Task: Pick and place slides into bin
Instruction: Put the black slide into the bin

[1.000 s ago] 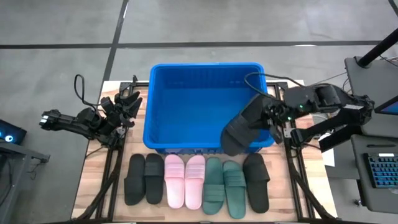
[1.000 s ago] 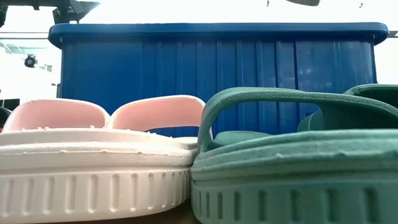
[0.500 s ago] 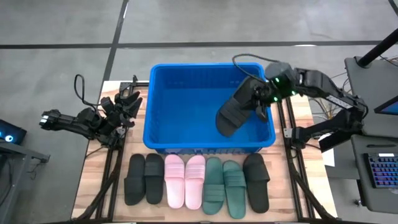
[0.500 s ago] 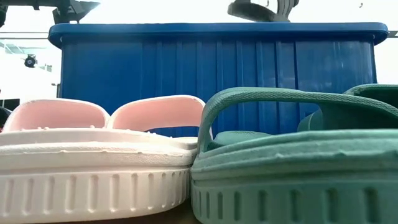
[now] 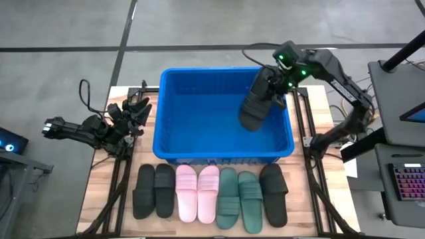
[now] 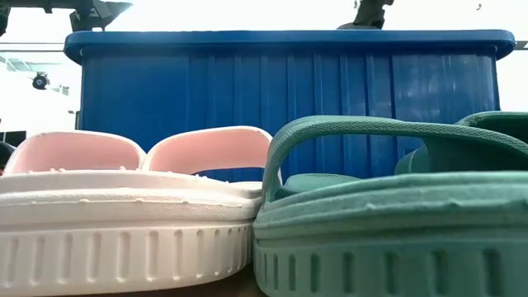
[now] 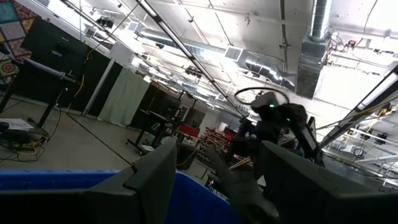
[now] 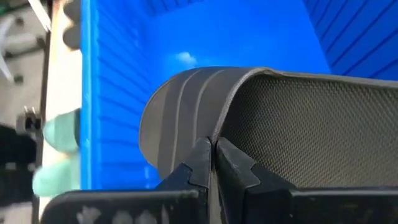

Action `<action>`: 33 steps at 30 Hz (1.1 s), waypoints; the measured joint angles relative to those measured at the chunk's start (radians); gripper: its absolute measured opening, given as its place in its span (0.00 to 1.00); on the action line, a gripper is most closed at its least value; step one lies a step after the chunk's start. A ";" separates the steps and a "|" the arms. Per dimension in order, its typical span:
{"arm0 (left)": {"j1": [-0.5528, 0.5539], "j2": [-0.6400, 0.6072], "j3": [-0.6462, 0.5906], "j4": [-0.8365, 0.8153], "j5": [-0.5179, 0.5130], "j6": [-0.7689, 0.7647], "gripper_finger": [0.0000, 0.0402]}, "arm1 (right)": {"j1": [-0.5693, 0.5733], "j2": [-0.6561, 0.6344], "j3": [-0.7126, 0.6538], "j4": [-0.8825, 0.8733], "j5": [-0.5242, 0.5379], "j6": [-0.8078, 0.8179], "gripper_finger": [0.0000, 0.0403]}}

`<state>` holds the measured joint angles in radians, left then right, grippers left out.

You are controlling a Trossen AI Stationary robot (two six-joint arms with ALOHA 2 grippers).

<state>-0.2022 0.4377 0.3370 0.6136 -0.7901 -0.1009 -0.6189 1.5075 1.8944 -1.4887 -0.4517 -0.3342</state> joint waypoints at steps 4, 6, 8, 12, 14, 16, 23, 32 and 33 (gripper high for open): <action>0.000 0.000 0.000 0.007 0.000 0.000 0.54 | -0.045 0.098 0.084 -0.083 -0.004 -0.108 0.02; 0.000 0.000 0.000 0.008 -0.001 0.000 0.54 | -0.063 0.131 0.110 -0.081 -0.004 -0.136 0.02; 0.000 0.000 0.000 0.008 -0.004 0.000 0.54 | -0.085 0.155 0.131 -0.081 -0.026 -0.173 0.02; 0.000 0.000 0.000 0.008 -0.013 0.000 0.54 | -0.109 0.197 0.161 -0.081 -0.053 -0.208 0.02; 0.000 0.000 0.000 0.008 -0.016 0.001 0.54 | -0.110 0.216 0.166 -0.081 -0.047 -0.217 0.02; 0.000 0.000 0.000 0.008 -0.016 0.001 0.54 | -0.109 0.228 0.167 -0.082 -0.045 -0.227 0.02; 0.000 -0.002 0.000 0.010 -0.020 0.001 0.54 | -0.129 0.244 0.152 -0.082 -0.034 -0.305 0.02; 0.000 -0.002 0.000 0.008 -0.024 0.000 0.54 | -0.161 0.235 0.073 -0.083 0.034 -0.310 0.02; 0.000 -0.002 0.000 0.008 -0.028 0.000 0.54 | -0.161 0.234 0.060 -0.083 0.034 -0.312 0.02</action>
<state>-0.2020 0.4358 0.3370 0.6212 -0.8179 -0.1005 -0.7795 1.7419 1.9549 -1.5714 -0.4179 -0.6463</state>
